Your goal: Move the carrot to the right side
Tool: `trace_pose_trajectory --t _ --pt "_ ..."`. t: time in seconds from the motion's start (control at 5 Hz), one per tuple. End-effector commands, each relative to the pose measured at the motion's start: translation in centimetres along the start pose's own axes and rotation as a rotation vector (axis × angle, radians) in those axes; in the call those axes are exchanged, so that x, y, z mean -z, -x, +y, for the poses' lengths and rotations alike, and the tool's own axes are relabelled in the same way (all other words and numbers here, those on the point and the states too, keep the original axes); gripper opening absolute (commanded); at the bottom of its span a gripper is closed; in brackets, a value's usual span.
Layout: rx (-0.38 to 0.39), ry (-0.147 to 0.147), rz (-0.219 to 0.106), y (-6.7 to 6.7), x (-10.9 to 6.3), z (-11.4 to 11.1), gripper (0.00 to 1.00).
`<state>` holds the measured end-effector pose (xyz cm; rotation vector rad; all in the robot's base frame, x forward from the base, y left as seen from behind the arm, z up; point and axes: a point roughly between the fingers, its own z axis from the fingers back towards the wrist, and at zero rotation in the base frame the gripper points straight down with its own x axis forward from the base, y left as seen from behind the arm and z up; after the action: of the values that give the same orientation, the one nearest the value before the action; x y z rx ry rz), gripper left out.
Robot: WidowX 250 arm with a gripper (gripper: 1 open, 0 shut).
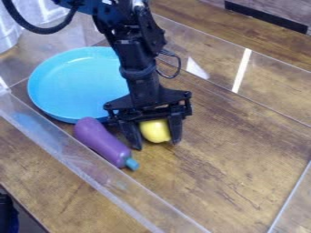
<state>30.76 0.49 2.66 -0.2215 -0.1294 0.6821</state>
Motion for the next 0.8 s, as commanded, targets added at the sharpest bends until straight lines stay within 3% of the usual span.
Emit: trace_pose_trajectory --t 0.0,0.2,0.6 --pt "0.036 0.024 -0.022 0.11 -0.69 -1.42 0.0" --pt "0.051 0.026 -0.019 0.52 -0.77 -2.02 0.0" --pt "0.244 0.038 0.03 0.25 0.09 -1.94 0.0"
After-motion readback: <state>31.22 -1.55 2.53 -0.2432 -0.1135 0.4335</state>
